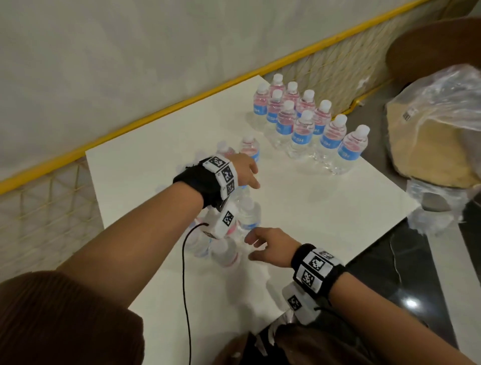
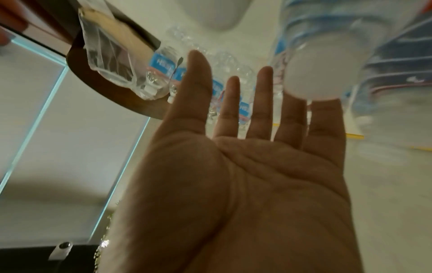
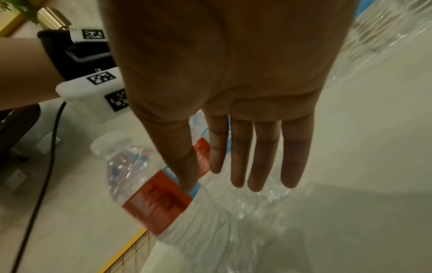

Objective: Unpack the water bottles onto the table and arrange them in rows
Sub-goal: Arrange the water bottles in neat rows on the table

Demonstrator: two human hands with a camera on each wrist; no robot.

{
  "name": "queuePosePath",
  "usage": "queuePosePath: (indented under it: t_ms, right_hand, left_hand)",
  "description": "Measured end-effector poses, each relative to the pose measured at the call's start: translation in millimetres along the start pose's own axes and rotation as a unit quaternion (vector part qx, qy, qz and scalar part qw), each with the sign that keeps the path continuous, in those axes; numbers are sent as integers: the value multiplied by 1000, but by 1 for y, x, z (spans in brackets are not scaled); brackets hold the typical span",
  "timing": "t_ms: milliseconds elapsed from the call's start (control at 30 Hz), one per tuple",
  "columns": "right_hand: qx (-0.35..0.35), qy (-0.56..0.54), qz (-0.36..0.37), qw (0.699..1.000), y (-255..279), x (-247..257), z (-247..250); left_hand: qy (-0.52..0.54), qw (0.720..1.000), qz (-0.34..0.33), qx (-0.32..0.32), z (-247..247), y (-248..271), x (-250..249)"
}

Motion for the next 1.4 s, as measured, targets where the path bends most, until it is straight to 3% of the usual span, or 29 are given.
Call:
queuePosePath:
  t_ms: [133, 267, 400, 600, 833, 1067, 1267, 1400]
  right_hand:
    - [31, 32, -1, 999, 11, 17, -27]
    - [-37, 46, 30, 998, 15, 38, -43]
    - [-85, 19, 45, 995, 10, 42, -52]
    - [-116, 28, 19, 993, 16, 29, -29]
    - [-189, -8, -23, 982, 12, -15, 32]
    - [-281, -124, -61, 950, 4, -64, 91]
    - [-337, -183, -72, 921, -2, -101, 146]
    - [-355, -224, -70, 905, -9, -122, 162]
  left_hand:
    - [-34, 997, -36, 51, -19, 18, 6]
    - [-114, 985, -65, 113, -26, 29, 1]
    - [-199, 970, -82, 113, -31, 28, -2]
    - [-236, 962, -103, 86, -35, 16, -21]
    - [-151, 983, -105, 2, -36, -19, -40]
    - [-112, 990, -81, -12, -31, -73, -72]
    - [-7, 995, -62, -83, -33, -114, -99]
    - [131, 978, -58, -148, -52, -139, -104]
Point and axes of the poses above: each hand's wrist, its own y-axis away from the middle knuckle, its own z-axis out of the back of the hand, x = y × z, the point moved 2 cm from there along -y, towards the middle knuckle, and after that the axes turned 4 degrees about -z, right-handed, at the moved point
